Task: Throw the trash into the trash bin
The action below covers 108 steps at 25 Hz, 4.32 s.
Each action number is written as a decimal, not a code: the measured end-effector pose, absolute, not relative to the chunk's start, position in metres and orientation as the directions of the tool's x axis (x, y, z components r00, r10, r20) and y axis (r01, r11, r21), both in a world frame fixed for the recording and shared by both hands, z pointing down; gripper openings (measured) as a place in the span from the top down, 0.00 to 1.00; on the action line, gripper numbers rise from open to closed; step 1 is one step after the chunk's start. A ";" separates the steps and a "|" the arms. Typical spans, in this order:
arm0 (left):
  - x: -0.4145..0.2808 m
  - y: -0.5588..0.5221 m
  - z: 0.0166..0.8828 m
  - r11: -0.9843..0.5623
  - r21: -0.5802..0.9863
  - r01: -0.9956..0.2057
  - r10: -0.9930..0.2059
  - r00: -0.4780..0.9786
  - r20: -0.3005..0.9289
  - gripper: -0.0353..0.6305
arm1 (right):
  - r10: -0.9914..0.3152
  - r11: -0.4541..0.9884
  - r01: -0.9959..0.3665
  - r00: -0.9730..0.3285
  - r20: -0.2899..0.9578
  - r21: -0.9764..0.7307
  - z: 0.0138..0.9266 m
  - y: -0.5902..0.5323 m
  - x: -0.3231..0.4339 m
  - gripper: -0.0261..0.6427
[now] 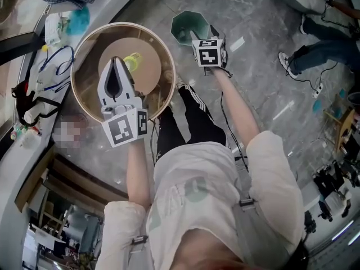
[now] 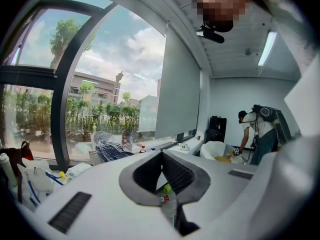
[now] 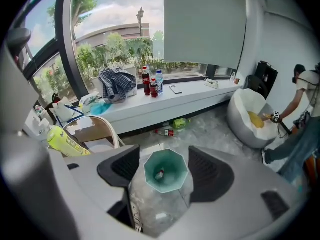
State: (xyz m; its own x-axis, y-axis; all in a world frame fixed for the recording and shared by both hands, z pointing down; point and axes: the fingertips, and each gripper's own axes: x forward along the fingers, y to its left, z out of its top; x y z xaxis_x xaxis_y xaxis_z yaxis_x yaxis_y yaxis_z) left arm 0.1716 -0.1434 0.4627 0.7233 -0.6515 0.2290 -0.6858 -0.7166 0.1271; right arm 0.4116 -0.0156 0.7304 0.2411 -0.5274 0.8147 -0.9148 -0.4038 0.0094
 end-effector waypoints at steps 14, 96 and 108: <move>0.097 -0.132 0.383 -0.644 0.102 -0.758 -0.756 0.652 0.067 0.93 | -0.822 -0.277 -0.957 0.281 0.495 0.083 0.519 -0.078 0.356 0.94; -0.344 -0.012 0.529 0.060 0.132 -0.989 -0.961 -0.022 0.276 0.93 | -0.091 0.435 -0.886 -0.219 0.971 -0.160 0.858 0.029 -0.133 0.69; -0.331 -0.033 0.453 0.008 0.136 -0.991 -0.990 0.011 0.144 0.93 | -0.359 0.570 -0.818 -0.338 0.870 -0.083 0.732 -0.037 -0.158 0.69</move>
